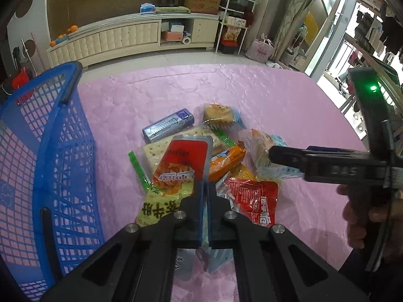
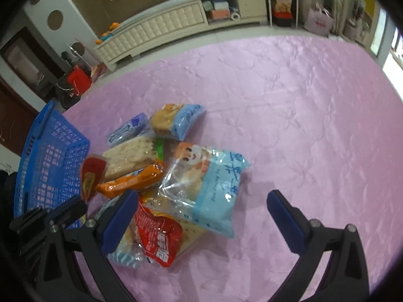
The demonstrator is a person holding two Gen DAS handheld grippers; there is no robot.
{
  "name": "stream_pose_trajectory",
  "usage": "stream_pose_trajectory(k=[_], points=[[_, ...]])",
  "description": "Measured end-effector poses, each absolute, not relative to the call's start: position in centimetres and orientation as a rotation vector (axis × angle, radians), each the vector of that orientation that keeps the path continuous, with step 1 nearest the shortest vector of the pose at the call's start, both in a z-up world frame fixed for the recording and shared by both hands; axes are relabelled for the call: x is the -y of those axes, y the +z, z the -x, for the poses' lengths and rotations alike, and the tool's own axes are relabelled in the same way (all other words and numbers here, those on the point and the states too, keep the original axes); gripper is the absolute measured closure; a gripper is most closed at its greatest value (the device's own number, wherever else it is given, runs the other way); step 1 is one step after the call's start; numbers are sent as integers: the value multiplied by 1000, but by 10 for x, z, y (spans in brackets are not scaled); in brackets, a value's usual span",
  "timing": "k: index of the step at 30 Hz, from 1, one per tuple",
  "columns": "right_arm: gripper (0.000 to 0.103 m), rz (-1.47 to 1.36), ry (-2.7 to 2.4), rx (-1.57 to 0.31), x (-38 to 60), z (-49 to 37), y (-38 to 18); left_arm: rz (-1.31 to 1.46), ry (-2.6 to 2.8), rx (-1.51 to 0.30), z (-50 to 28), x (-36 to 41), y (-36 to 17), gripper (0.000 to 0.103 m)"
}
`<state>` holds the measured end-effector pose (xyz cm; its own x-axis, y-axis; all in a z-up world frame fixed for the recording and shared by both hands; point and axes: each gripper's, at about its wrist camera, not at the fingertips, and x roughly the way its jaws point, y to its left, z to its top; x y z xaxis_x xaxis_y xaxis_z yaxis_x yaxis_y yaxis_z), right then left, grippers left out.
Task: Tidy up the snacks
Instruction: 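Grasp the red-and-yellow packet with left tool while right tool grasps the blue-printed bread bag, then carry both packets over the blue basket and open the left tool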
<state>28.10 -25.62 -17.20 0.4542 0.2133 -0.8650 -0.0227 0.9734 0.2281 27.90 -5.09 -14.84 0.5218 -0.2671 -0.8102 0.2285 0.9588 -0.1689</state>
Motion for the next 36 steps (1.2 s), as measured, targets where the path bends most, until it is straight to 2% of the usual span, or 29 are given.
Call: stream_pose_trajectory(k=[5, 8, 9, 12, 23, 36], points=[[2, -207, 123, -1098, 253, -287, -180, 50, -289, -968, -280, 50, -148, 101], [19, -202, 135, -1110, 252, -289, -185, 75, -276, -962, -281, 47, -147, 102], [28, -201, 137, -1115, 253, -288, -186, 83, -276, -959, -280, 47, -146, 102], [31, -172, 136, -1091, 252, -281, -184, 97, -278, -959, -279, 46, -144, 102], [33, -71, 175, -935, 251, -221, -135, 53, -266, -893, -250, 53, -114, 103], [33, -58, 278, -832, 232, -168, -72, 55, -260, -777, -200, 48, -50, 103]])
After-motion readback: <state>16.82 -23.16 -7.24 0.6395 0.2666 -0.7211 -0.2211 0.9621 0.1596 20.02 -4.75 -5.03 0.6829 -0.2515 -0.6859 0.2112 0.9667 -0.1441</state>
